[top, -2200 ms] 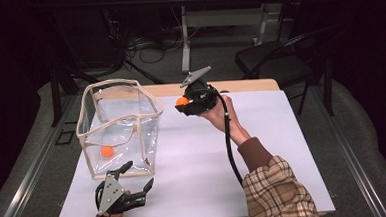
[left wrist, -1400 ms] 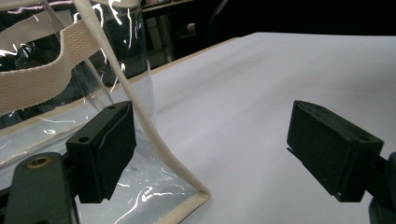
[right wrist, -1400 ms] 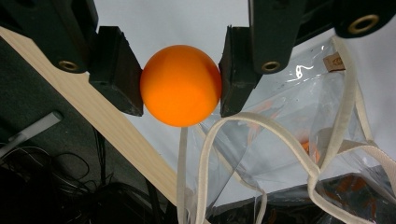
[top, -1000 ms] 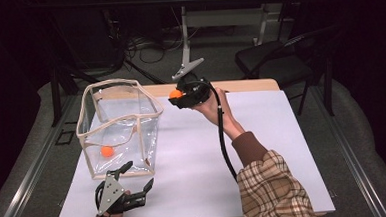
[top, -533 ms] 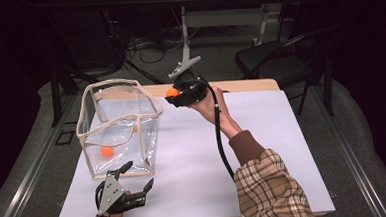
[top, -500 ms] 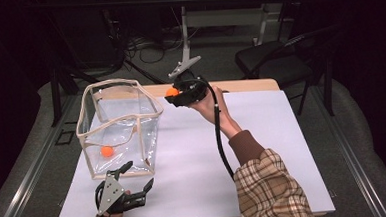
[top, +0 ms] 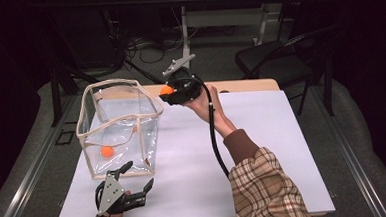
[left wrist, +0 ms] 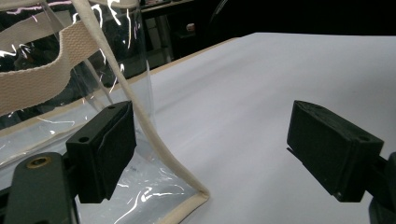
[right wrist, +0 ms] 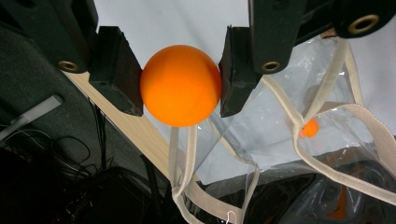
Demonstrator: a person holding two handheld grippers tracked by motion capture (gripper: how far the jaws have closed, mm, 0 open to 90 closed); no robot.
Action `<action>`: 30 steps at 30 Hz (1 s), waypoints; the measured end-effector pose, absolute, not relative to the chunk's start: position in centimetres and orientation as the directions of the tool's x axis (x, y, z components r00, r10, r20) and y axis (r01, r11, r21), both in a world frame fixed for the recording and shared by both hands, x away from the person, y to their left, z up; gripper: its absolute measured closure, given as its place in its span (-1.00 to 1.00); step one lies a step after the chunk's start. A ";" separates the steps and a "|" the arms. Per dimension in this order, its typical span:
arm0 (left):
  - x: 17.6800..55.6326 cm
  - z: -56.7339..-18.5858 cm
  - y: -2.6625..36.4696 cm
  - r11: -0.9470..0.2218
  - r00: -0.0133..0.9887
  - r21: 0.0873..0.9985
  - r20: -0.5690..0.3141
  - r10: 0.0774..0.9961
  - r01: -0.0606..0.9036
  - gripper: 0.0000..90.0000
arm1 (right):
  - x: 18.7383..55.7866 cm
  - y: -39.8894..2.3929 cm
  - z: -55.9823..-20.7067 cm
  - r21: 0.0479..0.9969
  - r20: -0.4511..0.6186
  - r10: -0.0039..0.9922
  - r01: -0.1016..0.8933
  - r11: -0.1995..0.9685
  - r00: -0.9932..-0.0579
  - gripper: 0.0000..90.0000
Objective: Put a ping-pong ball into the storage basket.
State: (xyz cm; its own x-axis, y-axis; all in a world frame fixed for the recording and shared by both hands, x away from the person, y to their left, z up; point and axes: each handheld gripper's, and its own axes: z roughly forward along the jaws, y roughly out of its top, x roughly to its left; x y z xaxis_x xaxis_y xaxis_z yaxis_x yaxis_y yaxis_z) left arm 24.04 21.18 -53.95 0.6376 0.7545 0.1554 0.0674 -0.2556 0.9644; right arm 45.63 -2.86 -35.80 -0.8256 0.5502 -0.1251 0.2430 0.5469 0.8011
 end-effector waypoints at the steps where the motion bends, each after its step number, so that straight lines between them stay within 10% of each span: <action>1: 24.0 -54.0 21.2 -0.255 0.637 0.965 0.155 0.756 0.068 -0.65 | 45.6 -2.8 -35.8 0.802 -0.125 0.550 0.242 0.546 -0.826 0.14; 30: 24.0 -53.9 21.2 -0.251 0.636 0.966 0.153 0.757 0.066 -0.65 | 46.0 -0.2 -36.1 0.807 -0.123 0.541 0.233 0.542 -0.832 0.14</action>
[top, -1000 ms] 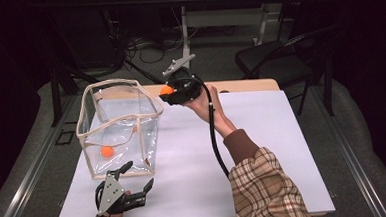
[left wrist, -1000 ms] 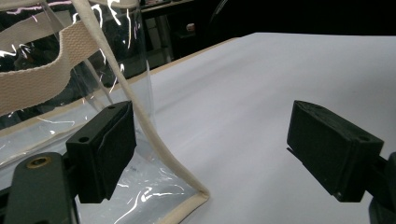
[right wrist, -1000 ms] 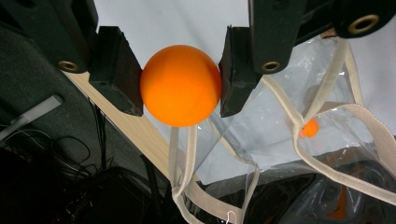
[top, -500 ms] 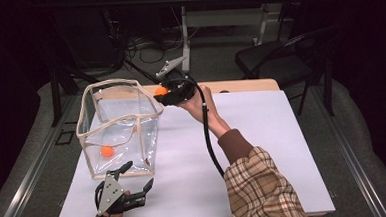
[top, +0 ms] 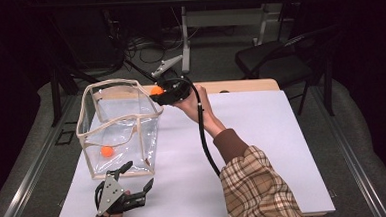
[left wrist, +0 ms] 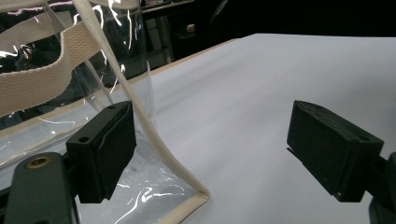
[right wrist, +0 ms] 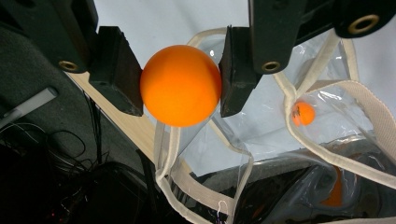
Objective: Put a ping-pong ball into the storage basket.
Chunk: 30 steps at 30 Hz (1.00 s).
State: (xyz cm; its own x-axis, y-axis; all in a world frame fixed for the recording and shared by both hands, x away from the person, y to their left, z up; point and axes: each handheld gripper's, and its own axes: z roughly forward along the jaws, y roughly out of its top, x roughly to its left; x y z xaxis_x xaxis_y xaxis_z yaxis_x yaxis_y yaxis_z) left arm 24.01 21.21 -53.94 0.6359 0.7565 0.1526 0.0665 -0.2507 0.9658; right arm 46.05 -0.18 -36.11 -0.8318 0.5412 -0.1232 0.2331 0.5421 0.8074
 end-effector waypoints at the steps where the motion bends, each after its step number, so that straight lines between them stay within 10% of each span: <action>1: 24.0 -53.9 21.2 -0.252 0.636 0.965 0.153 0.756 0.067 -0.65 | 46.1 -0.1 -36.1 0.809 -0.122 0.541 0.233 0.540 -0.832 0.14; 30: 24.0 -53.9 21.3 -0.251 0.638 0.966 0.152 0.755 0.066 -0.65 | 46.2 2.1 -36.8 0.817 -0.120 0.541 0.227 0.530 -0.832 0.14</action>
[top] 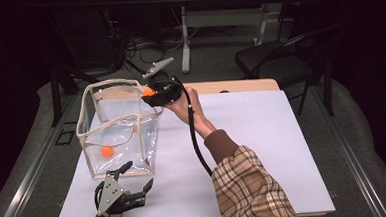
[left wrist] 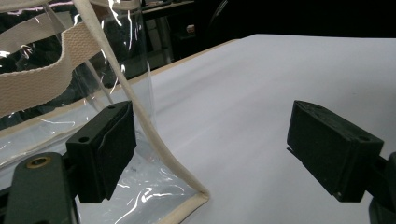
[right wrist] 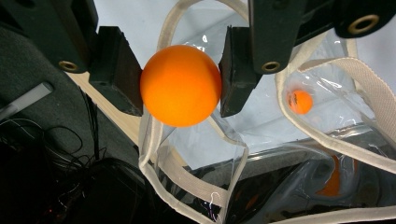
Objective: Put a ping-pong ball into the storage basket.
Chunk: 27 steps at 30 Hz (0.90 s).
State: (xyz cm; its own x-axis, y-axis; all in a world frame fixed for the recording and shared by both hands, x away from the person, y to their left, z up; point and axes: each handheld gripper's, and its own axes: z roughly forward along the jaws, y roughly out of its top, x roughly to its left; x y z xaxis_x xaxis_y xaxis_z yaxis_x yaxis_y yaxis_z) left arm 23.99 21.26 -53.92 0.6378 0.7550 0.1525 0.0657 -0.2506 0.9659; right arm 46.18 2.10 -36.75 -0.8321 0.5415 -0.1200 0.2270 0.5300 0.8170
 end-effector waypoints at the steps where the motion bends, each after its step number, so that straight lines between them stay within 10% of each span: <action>1: 24.0 -53.9 21.3 -0.250 0.638 0.966 0.152 0.755 0.066 -0.65 | 46.2 2.1 -36.8 0.817 -0.120 0.541 0.227 0.530 -0.833 0.14; 27: 24.0 -53.9 21.3 -0.245 0.638 0.967 0.148 0.756 0.066 -0.65 | 46.6 3.5 -37.1 0.812 -0.110 0.534 0.234 0.535 -0.838 0.14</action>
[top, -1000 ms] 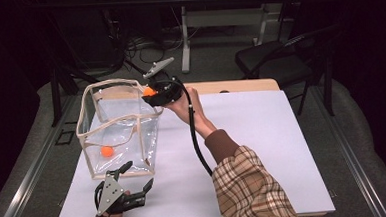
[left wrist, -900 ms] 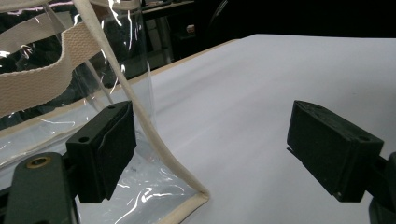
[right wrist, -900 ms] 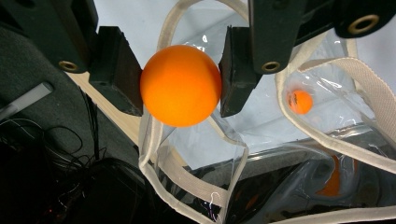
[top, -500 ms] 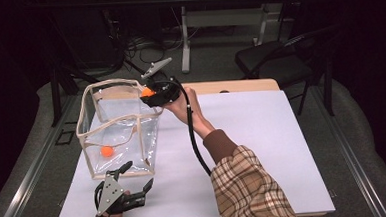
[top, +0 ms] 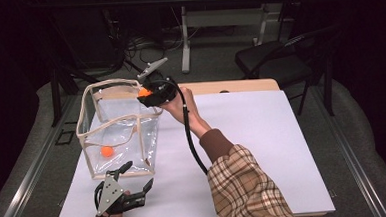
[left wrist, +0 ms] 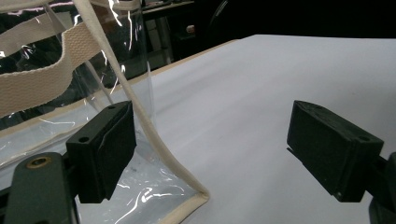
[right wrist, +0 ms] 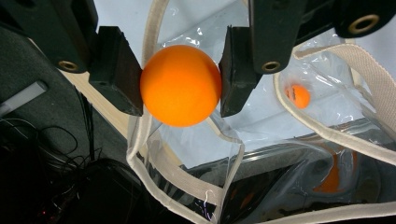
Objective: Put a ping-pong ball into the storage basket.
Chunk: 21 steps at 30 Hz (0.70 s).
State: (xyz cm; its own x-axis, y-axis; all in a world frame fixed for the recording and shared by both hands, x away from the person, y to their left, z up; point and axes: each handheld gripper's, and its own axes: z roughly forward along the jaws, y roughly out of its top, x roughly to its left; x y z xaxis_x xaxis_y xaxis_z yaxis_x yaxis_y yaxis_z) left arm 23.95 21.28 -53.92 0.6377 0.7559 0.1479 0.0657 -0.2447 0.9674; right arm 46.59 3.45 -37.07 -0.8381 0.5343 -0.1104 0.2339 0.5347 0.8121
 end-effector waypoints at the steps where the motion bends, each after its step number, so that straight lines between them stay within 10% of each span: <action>1: 24.0 -53.9 21.3 -0.244 0.638 0.967 0.148 0.756 0.066 -0.65 | 46.6 3.6 -37.2 0.810 -0.108 0.536 0.238 0.535 -0.837 0.14; 21: 24.0 -53.9 21.3 -0.244 0.638 0.968 0.147 0.756 0.065 -0.65 | 46.7 4.8 -38.2 0.801 -0.099 0.525 0.245 0.546 -0.845 0.14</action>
